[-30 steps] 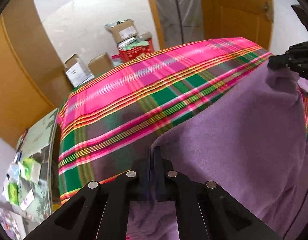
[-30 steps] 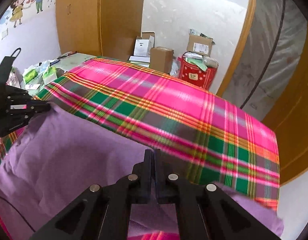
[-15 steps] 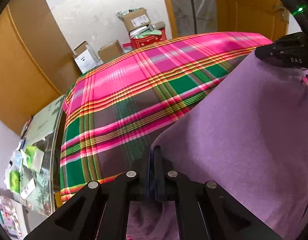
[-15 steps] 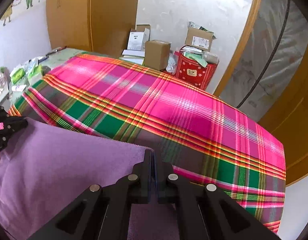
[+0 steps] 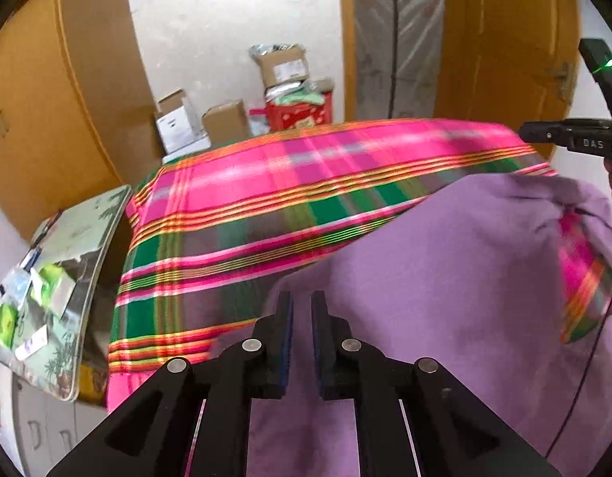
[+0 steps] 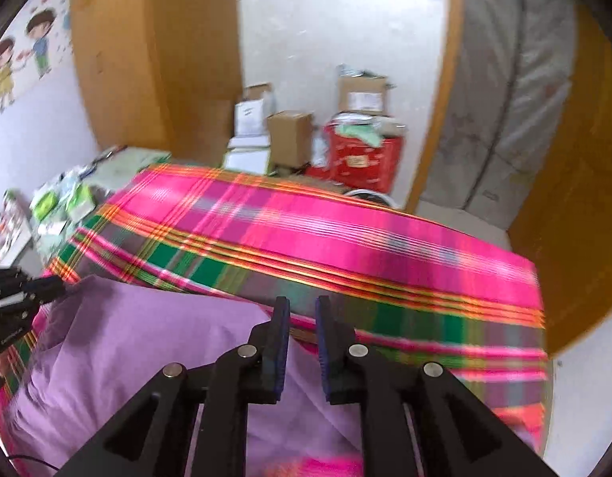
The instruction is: Fold clothes
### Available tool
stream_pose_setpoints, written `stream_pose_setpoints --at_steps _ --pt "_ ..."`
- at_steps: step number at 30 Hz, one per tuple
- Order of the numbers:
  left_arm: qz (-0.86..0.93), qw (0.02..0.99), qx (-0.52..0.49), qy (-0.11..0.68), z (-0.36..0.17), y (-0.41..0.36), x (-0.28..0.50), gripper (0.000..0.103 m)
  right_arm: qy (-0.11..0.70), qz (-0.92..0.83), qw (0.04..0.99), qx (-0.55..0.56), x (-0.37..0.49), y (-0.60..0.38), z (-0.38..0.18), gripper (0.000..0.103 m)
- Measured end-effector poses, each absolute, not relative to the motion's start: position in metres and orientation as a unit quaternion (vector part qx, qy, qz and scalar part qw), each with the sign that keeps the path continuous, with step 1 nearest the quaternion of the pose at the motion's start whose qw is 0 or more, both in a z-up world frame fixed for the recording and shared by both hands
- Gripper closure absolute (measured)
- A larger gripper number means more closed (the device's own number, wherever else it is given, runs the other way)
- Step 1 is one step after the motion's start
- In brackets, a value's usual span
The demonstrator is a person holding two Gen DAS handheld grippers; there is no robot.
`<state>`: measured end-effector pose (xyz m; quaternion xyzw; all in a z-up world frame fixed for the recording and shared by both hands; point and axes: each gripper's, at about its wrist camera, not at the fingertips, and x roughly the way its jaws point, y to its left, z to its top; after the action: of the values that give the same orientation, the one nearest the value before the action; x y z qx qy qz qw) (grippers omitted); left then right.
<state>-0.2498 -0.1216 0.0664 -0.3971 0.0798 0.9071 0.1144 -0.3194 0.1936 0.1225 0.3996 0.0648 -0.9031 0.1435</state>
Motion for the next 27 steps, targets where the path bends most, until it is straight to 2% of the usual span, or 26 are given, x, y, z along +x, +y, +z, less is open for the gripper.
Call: stream_pose_setpoints --at_steps 8,11,15,18,20,22,27 --pt "0.894 0.212 -0.376 0.119 0.071 -0.036 -0.209 0.09 0.005 -0.909 0.069 0.41 -0.265 0.297 0.114 0.088" --pt "0.884 0.243 -0.376 0.133 0.067 -0.002 -0.199 0.089 -0.007 -0.907 0.037 0.419 -0.244 0.327 0.099 0.085" --pt "0.874 0.272 -0.378 0.135 0.061 0.029 -0.193 0.081 -0.015 -0.908 0.033 0.418 -0.22 0.345 0.086 0.079" --pt "0.868 0.275 -0.392 0.133 0.052 0.047 -0.193 0.078 0.012 -0.9 0.032 0.434 -0.213 0.342 0.069 0.075" --pt "0.864 0.274 -0.401 0.136 0.047 0.057 -0.192 0.078 -0.003 -0.893 0.035 0.448 -0.21 0.345 0.057 0.075" --pt "0.861 0.273 -0.403 0.144 0.043 0.064 -0.19 0.078 -0.027 -0.89 0.042 0.454 -0.206 0.353 0.048 0.066" --pt "0.862 0.253 -0.41 0.157 0.036 0.076 -0.198 0.078 -0.045 -0.883 0.05 0.465 -0.209 0.359 0.034 0.059"
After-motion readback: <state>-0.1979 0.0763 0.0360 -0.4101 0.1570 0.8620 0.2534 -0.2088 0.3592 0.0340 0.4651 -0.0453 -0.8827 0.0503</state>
